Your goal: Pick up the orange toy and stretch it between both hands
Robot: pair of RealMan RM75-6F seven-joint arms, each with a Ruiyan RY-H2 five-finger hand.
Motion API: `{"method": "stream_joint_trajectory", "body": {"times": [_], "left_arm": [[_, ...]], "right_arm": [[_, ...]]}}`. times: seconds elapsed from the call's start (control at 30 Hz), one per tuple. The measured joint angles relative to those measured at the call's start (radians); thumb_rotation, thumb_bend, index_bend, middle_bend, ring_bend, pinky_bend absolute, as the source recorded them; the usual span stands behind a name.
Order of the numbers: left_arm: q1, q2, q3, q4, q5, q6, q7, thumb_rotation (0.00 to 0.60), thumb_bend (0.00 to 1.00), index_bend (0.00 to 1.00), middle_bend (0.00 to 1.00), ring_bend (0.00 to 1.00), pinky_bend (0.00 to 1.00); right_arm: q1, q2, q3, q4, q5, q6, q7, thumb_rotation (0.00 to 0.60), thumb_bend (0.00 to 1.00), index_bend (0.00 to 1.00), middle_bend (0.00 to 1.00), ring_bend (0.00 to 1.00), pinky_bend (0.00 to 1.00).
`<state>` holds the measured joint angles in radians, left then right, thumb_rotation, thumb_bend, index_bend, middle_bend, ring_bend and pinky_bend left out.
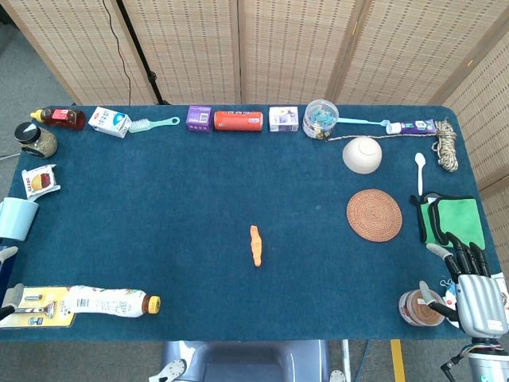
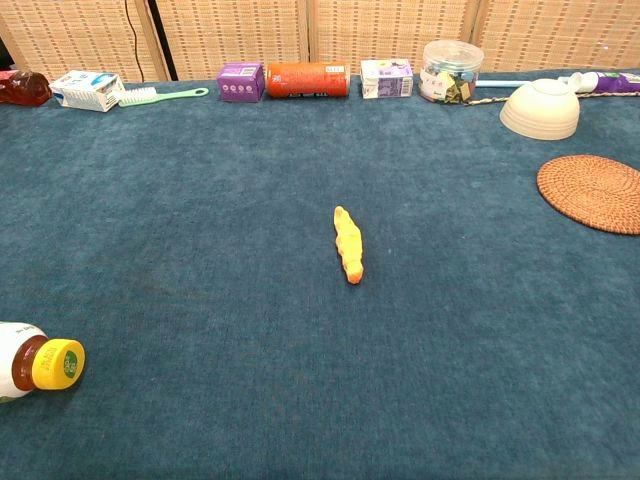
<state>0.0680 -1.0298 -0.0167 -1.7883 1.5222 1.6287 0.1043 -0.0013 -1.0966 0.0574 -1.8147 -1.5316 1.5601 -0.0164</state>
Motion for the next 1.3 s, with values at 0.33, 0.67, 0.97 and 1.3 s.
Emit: {"method": "stream_joint_trajectory", "body": {"times": [0.33,0.67,0.97,1.3], "left_arm": [[-0.002,-0.005,0.002,0.000,-0.001,-0.006,0.005,0.600,0.35,0.24,0.13,0.11,0.07],[-0.002,-0.001,0.000,0.000,0.004,-0.002,0.000,0.600,0.35,0.25,0.15,0.12,0.07],[-0.011,0.005,-0.004,0.004,0.007,-0.010,0.006,0.600,0.35,0.30,0.16,0.12,0.07],[-0.074,0.042,-0.017,0.015,0.056,-0.066,0.020,0.600,0.35,0.31,0.16,0.13,0.07]], "right_arm": [[0.002,0.001,0.000,0.002,0.006,-0.008,0.000,0.600,0.40,0.23,0.06,0.12,0.00],[-0.004,0.001,-0.002,0.004,0.002,0.002,0.005,0.600,0.40,0.23,0.06,0.12,0.00],[-0.008,0.005,-0.003,0.001,0.005,0.005,0.004,0.600,0.40,0.23,0.06,0.12,0.00],[-0.020,0.016,-0.012,-0.016,-0.002,0.016,-0.006,0.600,0.40,0.23,0.06,0.11,0.00]]}}
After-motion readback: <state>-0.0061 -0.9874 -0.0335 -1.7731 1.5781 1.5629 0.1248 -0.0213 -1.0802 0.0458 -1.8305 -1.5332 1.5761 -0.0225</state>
